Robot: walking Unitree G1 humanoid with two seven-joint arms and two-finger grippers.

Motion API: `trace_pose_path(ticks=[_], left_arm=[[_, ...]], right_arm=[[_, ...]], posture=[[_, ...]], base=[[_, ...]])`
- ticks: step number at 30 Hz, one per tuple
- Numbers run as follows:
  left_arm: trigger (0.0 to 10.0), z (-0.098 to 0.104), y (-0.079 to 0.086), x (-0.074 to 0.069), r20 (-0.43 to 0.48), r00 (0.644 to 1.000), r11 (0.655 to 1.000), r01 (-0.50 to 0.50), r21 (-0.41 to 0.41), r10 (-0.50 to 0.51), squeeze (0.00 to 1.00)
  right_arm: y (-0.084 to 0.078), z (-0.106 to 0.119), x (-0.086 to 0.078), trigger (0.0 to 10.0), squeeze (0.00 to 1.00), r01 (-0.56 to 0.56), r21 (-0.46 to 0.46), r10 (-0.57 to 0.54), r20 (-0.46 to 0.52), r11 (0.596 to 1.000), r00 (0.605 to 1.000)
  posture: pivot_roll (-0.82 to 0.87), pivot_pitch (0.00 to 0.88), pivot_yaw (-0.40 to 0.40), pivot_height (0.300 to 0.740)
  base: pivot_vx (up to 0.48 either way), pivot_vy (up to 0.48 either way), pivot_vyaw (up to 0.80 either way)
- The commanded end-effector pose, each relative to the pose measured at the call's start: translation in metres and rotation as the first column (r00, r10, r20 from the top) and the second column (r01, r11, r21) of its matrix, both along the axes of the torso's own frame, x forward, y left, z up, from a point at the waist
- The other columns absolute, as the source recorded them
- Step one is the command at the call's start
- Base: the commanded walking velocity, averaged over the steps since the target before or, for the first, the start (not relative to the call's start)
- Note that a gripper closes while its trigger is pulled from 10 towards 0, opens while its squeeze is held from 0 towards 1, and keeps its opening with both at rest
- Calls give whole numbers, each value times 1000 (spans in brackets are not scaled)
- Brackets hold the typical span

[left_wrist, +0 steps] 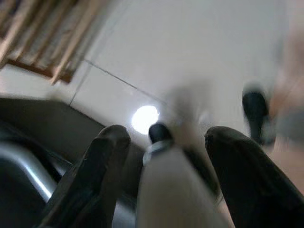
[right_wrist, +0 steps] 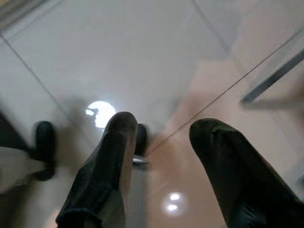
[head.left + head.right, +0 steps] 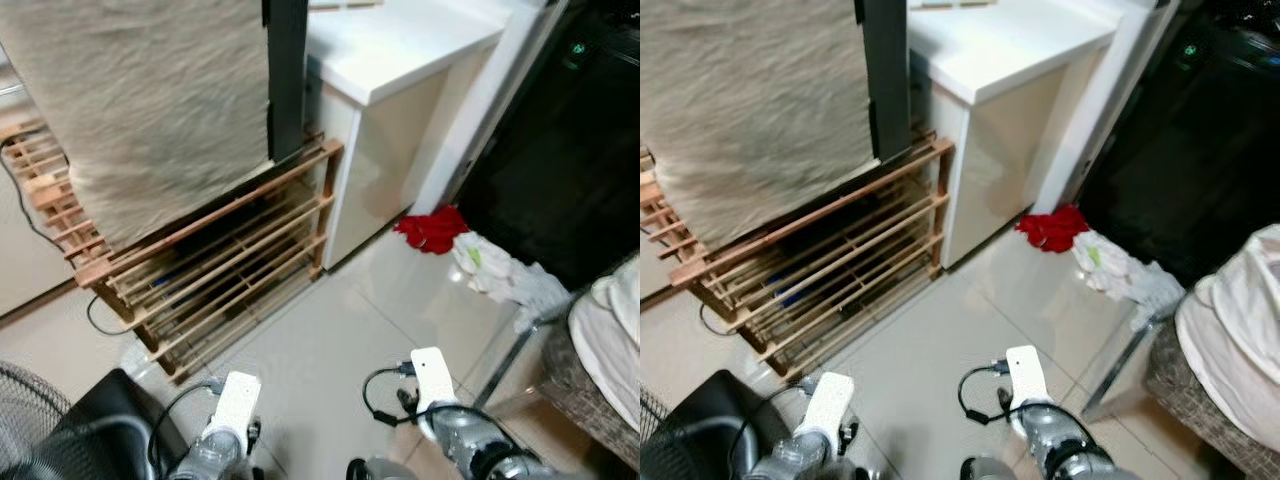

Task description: Clothes washing

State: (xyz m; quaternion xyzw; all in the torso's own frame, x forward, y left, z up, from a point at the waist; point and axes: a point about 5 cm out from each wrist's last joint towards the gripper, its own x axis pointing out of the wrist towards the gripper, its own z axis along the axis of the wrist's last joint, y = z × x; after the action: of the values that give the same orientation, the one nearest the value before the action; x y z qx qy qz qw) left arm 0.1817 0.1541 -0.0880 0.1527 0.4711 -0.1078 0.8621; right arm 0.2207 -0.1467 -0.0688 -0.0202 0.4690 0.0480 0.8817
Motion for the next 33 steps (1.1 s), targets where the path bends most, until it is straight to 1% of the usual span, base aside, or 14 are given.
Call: trace_pose_path(ticks=[1, 4, 6, 8, 12, 14, 15, 16, 18, 19, 21, 26, 28, 33], left_arm=[[10000, -4, -8, -8, -42, 990, 991, 137, 4, -136, 0], [10000, -3, -8, -6, -43, 994, 995, 95, -23, -96, 0], [10000, -1, -7, -1, -25, 998, 997, 54, -49, -55, 0], [10000, 0, -7, 0, -21, 999, 998, 48, -51, -49, 0], [10000, 5, 8, 10, 11, 999, 999, -36, -34, 36, 0], [10000, 7, 17, 13, 23, 993, 993, -112, -35, 113, 0], [10000, 7, 17, 13, 23, 993, 993, -112, -35, 113, 0], [10000, 9, 24, 16, 36, 980, 980, -192, -48, 194, 0], [10000, 13, 39, 20, 60, 940, 941, -331, -74, 336, 0], [10000, 16, 49, 22, 70, 899, 900, -425, -96, 432, 0], [10000, 16, 49, 22, 70, 899, 900, -425, -96, 432, 0], [10000, 17, 55, 23, 70, 857, 857, -500, -124, 510, 0], [10000, 18, 55, 24, 68, 842, 841, -524, -137, 536, 0], [10000, 19, 54, 26, 71, 842, 842, -522, -140, 534, 0]], right_arm=[[-8, -3, -5, 10000, 0, 98, 14, -98, -31, 995, 995], [-7, -3, -5, 10000, 0, 88, 19, -87, -29, 996, 996], [-8, -2, -3, 10000, 0, 105, 34, -104, -20, 994, 994], [-7, -1, -2, 10000, 0, 106, 37, -105, -18, 994, 994], [-5, 2, 3, 10000, 0, 92, 41, -92, 7, 995, 996], [-4, 3, 4, 10000, 0, 90, 43, -91, 11, 995, 996], [-4, 3, 4, 10000, 0, 90, 43, -91, 11, 995, 996], [-4, 3, 6, 10000, 0, 85, 43, -86, 18, 995, 996], [-4, 6, 9, 10000, 0, 91, 48, -93, 34, 995, 995], [-4, 7, 12, 10000, 0, 103, 51, -105, 42, 993, 994], [-4, 7, 12, 10000, 0, 103, 51, -105, 42, 993, 994], [-1, 9, 14, 10000, 0, 181, 112, -183, 15, 977, 983], [1, 9, 15, 10000, 0, 176, 116, -179, 17, 978, 984], [4, 11, 19, 10000, 0, 144, 107, -148, 36, 984, 988]], posture=[[22, 125, -87, 740], [17, 122, -85, 740], [8, 112, -77, 740], [8, 112, -77, 740], [5, 107, -76, 740], [5, 104, -76, 740], [5, 104, -76, 740], [5, 101, -76, 740], [5, 98, -78, 740], [8, 93, -81, 740], [8, 93, -81, 740], [16, 89, -84, 740], [16, 89, -84, 740], [15, 88, -83, 740]], base=[[0, 0, 0], [0, 0, 0], [0, 0, 0], [0, 0, 0], [0, 0, 0], [0, 0, 0], [0, 0, 0], [0, 0, 0], [0, 0, 0], [0, 0, 0], [0, 0, 0], [0, 0, 0], [0, 0, 0], [0, 0, 0]])
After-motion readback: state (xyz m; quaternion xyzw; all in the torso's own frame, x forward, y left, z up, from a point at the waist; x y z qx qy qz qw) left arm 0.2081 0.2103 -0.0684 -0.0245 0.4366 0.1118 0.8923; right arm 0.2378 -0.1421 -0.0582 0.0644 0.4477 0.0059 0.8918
